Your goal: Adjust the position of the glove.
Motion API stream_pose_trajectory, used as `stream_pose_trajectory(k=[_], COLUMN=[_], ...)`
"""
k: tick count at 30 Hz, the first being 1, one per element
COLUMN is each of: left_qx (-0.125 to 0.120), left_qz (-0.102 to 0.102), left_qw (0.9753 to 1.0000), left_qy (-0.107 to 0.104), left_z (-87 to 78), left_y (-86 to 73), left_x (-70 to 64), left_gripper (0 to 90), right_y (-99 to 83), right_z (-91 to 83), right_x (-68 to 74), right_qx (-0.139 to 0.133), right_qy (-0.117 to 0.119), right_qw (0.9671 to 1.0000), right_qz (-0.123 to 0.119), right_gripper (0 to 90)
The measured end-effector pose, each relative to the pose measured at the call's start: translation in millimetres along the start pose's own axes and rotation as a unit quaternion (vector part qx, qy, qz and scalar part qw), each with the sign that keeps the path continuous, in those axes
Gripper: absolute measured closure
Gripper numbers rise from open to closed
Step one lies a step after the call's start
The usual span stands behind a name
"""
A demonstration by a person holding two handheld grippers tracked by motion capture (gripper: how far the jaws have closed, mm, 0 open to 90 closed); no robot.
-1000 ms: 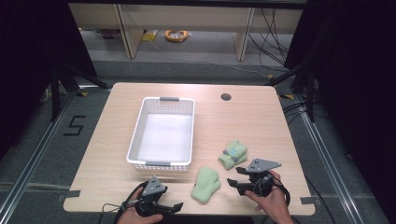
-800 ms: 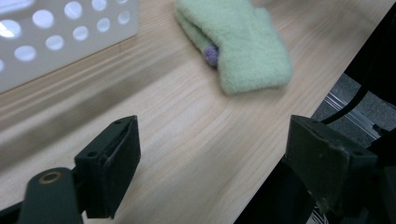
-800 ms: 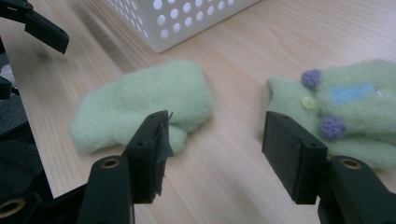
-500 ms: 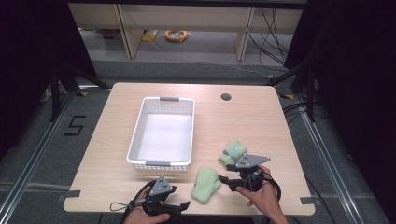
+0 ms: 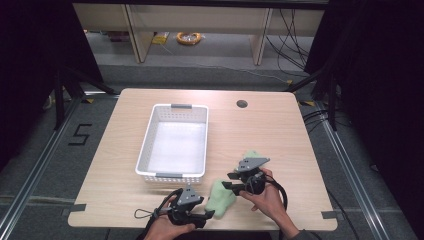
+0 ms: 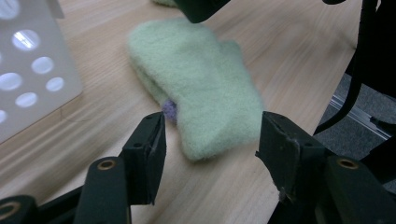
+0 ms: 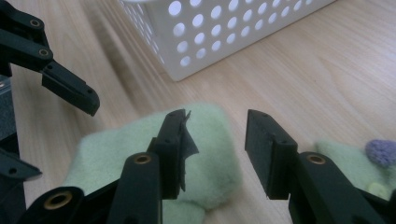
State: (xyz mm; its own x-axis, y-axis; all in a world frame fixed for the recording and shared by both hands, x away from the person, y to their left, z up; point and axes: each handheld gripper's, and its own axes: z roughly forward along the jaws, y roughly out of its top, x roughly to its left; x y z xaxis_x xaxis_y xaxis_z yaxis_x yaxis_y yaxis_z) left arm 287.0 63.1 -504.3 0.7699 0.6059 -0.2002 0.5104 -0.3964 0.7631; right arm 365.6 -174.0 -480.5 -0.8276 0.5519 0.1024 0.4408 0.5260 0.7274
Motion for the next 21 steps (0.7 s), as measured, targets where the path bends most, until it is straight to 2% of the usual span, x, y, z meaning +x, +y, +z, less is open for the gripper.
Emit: stream_pose_trajectory(k=[1,2,4,5,6,7,10,11,12,13,15,16,18,21], left_qx=[0.008,-0.003,0.006,0.011,0.011,0.016,0.019,0.018,0.024,0.024,0.024,0.030,0.032,0.029], left_qz=[0.018,0.000,-0.002,0.014,0.010,0.015,0.015,0.006,0.016,0.020,0.012,0.008,0.022,0.027], left_qw=[0.9998,1.0000,1.0000,0.9998,0.9999,0.9998,0.9997,0.9998,0.9995,0.9994,0.9996,0.9995,0.9992,0.9992], left_qy=[0.005,0.001,0.002,0.006,0.003,0.004,0.008,0.008,0.011,0.012,0.006,0.005,0.006,0.007], left_z=[0.7,4.2,6.8,7.6,9.1,10.0,11.2,12.1,12.5,13.6,15.8,16.5,16.0,17.0], left_y=[1.0,1.0,1.6,2.5,2.9,3.2,4.2,4.0,4.2,4.3,3.5,2.9,2.9,2.3], left_x=[1.6,-0.7,-0.8,1.2,0.4,1.2,1.5,-0.3,0.7,0.9,-0.8,-0.8,-0.4,0.2], left_gripper=[41.2,41.6,41.9,41.9,41.9,42.7,43.9,44.1,44.7,44.7,48.3,49.6,51.0,56.6], right_y=[0.0,0.6,0.8,0.3,0.2,0.6,0.4,0.0,-0.7,-0.7,-1.6,-2.3,-2.5,-5.6], right_z=[0.0,1.6,5.4,9.0,10.7,10.8,11.4,12.4,12.7,12.7,14.9,14.7,14.6,17.3], right_x=[0.0,-0.4,0.4,0.4,-1.3,-2.6,-2.9,-3.8,-3.2,-3.2,-5.5,-6.5,-6.6,-8.6], right_qx=[0.000,0.007,0.013,0.007,0.003,0.016,0.020,0.019,0.019,0.019,0.012,0.025,0.030,0.036], right_qy=[0.000,0.003,0.005,0.003,0.003,0.002,0.004,0.003,0.004,0.004,0.001,0.003,0.006,0.011], right_qw=[1.0000,1.0000,0.9999,1.0000,1.0000,0.9999,0.9998,0.9998,0.9997,0.9997,0.9999,0.9996,0.9993,0.9987], right_qz=[0.000,-0.002,0.003,0.004,0.000,-0.002,0.005,0.005,0.016,0.016,0.010,0.014,0.020,0.034], right_gripper=[60.0,60.6,61.2,61.5,62.1,63.4,64.3,64.8,64.8,64.8,64.8,64.9,65.0,66.6])
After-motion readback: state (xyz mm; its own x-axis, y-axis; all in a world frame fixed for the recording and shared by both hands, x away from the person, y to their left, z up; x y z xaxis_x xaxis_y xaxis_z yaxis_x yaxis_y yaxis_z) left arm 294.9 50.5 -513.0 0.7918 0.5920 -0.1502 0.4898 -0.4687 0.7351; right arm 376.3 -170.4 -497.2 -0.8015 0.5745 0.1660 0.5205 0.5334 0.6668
